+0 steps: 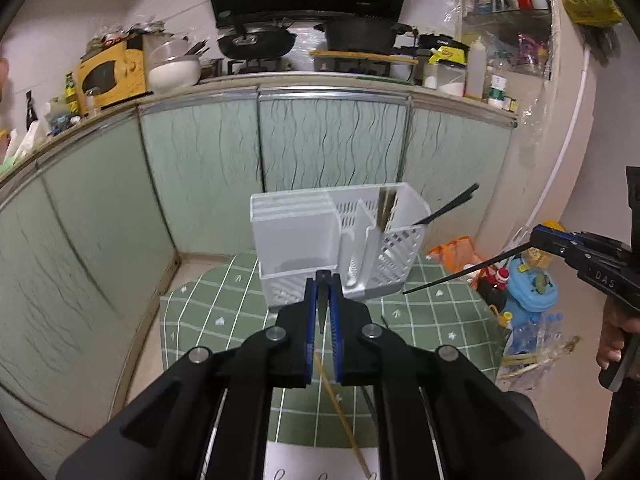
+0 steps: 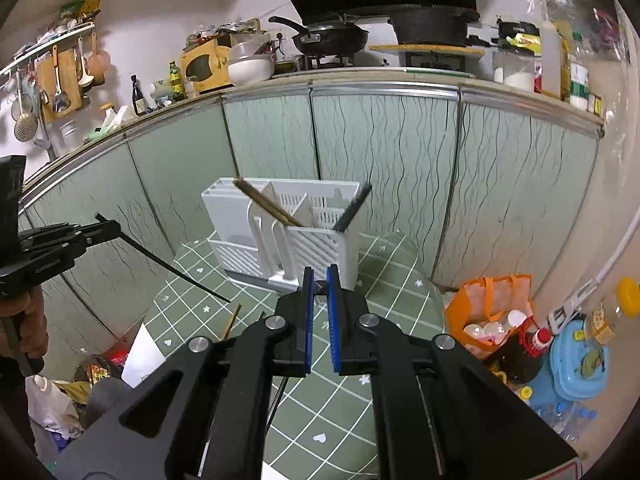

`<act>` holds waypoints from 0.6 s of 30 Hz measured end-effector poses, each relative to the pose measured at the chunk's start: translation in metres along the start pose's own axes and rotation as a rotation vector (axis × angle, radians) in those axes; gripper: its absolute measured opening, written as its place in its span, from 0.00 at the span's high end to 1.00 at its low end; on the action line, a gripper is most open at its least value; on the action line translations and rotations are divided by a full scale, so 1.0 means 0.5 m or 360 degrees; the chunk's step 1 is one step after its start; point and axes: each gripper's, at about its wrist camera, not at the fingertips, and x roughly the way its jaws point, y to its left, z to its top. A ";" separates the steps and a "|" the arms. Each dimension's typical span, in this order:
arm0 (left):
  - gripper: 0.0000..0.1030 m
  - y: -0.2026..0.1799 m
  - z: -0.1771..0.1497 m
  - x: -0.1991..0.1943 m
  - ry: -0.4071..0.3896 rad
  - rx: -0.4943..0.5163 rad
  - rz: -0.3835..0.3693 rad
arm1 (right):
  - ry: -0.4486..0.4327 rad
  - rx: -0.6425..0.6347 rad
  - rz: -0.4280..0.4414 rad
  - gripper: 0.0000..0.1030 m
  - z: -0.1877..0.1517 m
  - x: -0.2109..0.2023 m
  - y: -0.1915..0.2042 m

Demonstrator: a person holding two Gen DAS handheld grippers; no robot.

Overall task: Organize utensils
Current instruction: 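Lift both black chopsticks upright and carry them toward the white holder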

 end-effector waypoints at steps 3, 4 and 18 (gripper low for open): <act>0.93 -0.011 0.030 -0.006 -0.0010 0.0030 -0.0038 | -0.0004 -0.0017 0.0028 0.94 0.032 -0.014 -0.001; 0.93 -0.015 0.042 -0.009 -0.0015 0.0039 -0.0055 | -0.0010 -0.0021 0.0034 0.94 0.042 -0.019 -0.001; 0.93 -0.046 0.177 -0.028 -0.0072 0.0067 -0.0221 | -0.0031 -0.0081 0.0095 0.94 0.192 -0.064 -0.024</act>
